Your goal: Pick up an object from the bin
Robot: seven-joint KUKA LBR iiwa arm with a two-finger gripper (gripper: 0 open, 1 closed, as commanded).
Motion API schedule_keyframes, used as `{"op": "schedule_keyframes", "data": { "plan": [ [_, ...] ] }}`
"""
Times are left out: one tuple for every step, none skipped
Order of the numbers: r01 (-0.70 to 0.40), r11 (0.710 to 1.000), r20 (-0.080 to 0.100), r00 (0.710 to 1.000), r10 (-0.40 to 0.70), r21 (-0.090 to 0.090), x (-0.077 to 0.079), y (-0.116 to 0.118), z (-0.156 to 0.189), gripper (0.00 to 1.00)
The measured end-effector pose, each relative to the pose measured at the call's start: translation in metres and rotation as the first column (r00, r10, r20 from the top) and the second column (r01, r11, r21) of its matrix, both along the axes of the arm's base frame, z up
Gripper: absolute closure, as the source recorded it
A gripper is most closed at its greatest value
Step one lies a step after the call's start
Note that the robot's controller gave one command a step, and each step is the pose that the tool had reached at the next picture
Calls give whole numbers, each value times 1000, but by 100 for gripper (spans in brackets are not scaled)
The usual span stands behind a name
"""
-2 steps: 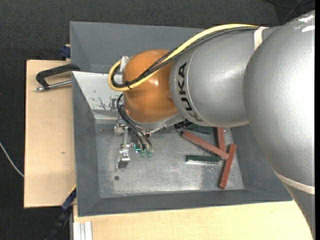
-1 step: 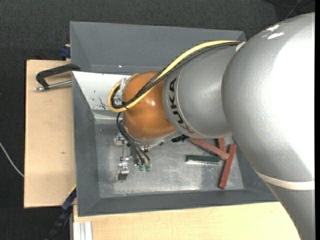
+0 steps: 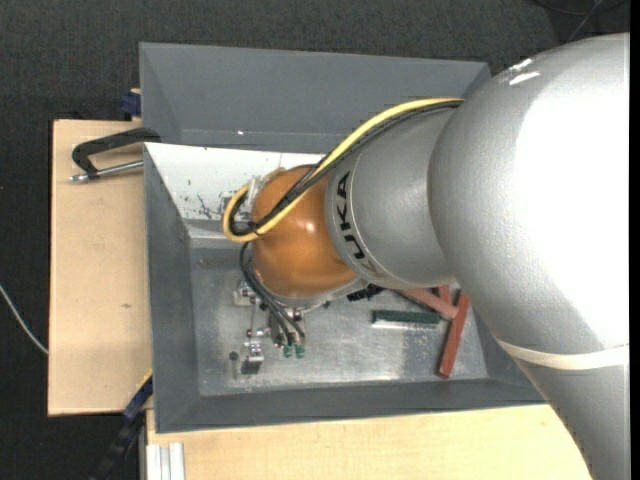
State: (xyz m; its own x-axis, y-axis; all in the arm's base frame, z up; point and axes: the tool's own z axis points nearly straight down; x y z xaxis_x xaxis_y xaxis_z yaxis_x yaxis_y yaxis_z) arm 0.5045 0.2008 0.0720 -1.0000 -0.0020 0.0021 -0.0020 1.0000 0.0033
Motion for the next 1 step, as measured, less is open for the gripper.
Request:
{"op": "schedule_keyframes", "data": {
  "plan": [
    [-30, 1000, 4, 1000, 30, 0, 51, -15, 4, 0]
  ]
}}
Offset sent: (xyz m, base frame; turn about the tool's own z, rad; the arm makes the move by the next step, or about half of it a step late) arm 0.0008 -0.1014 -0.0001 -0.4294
